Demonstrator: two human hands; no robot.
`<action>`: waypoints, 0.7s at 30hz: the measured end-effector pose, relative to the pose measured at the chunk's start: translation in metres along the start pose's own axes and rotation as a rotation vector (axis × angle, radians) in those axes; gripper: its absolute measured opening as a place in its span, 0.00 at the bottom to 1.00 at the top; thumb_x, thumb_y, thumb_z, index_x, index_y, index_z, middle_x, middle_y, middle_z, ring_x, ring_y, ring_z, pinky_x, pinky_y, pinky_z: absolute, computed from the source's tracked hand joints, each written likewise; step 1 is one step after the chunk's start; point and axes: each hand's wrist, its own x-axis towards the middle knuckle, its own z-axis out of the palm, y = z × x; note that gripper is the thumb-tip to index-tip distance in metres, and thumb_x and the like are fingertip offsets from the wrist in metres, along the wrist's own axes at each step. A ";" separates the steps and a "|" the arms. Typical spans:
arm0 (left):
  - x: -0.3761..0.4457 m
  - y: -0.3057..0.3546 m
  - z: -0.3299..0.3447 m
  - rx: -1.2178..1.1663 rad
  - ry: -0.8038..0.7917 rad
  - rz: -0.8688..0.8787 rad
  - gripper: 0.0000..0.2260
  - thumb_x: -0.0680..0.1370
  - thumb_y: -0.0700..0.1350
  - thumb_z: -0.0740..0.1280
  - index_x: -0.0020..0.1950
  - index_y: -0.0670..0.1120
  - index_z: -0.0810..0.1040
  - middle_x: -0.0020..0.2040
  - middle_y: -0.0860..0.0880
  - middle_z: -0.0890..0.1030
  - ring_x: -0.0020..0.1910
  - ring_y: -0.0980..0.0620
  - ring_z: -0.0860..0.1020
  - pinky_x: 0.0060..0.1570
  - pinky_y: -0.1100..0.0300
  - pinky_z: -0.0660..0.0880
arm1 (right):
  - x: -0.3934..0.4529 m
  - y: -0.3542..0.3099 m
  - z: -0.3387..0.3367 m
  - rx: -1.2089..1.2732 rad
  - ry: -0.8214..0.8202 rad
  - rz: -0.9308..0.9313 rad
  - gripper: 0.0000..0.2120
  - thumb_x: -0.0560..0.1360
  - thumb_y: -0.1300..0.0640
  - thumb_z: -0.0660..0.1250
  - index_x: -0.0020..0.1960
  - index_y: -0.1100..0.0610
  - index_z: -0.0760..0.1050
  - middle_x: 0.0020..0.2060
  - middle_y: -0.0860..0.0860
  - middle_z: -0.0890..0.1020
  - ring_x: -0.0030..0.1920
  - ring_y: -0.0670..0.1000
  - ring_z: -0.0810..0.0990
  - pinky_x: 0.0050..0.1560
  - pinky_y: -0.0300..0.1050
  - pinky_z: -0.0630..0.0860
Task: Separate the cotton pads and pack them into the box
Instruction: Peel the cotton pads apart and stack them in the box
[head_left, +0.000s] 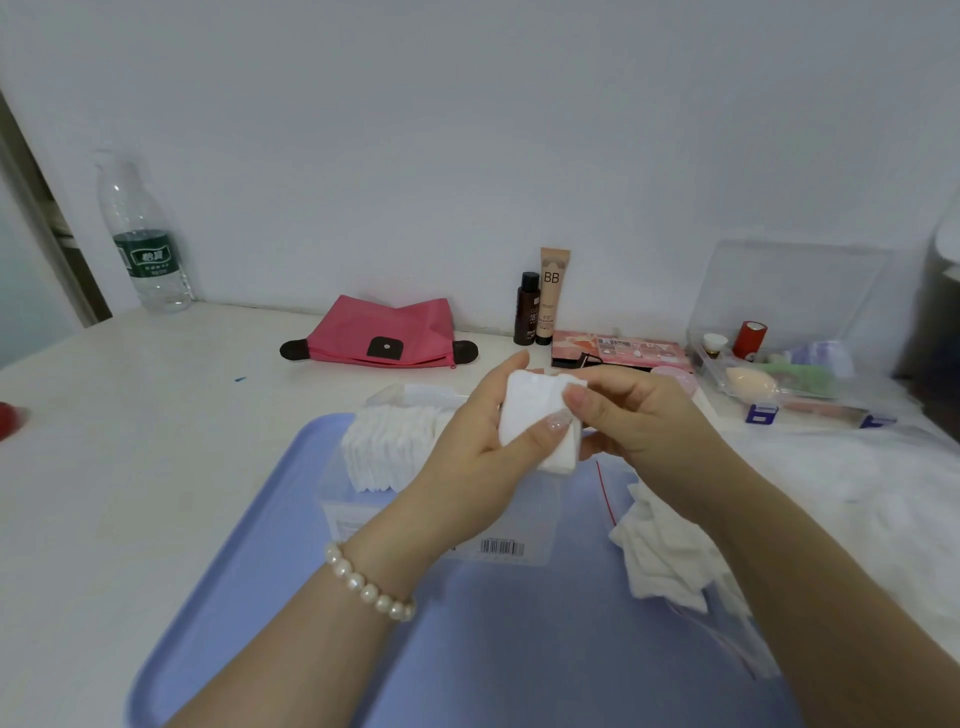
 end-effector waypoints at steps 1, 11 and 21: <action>0.000 0.001 0.000 0.032 0.008 0.004 0.24 0.78 0.46 0.64 0.72 0.53 0.61 0.57 0.65 0.71 0.53 0.71 0.72 0.50 0.76 0.70 | 0.000 -0.001 0.001 -0.014 0.010 -0.002 0.14 0.68 0.48 0.64 0.49 0.52 0.81 0.45 0.58 0.83 0.42 0.56 0.80 0.41 0.47 0.80; 0.002 -0.009 -0.005 0.161 -0.024 0.092 0.23 0.79 0.46 0.62 0.72 0.58 0.59 0.67 0.54 0.67 0.61 0.71 0.66 0.61 0.73 0.65 | -0.003 -0.017 0.000 -0.161 -0.064 0.151 0.34 0.54 0.41 0.72 0.59 0.51 0.76 0.42 0.53 0.83 0.39 0.49 0.83 0.43 0.47 0.81; 0.016 0.002 -0.011 0.185 0.114 0.226 0.20 0.79 0.50 0.53 0.71 0.52 0.60 0.58 0.53 0.69 0.60 0.58 0.69 0.60 0.69 0.65 | 0.032 -0.051 0.009 -0.070 -0.263 0.549 0.09 0.71 0.64 0.68 0.51 0.61 0.77 0.43 0.57 0.84 0.43 0.53 0.83 0.42 0.45 0.80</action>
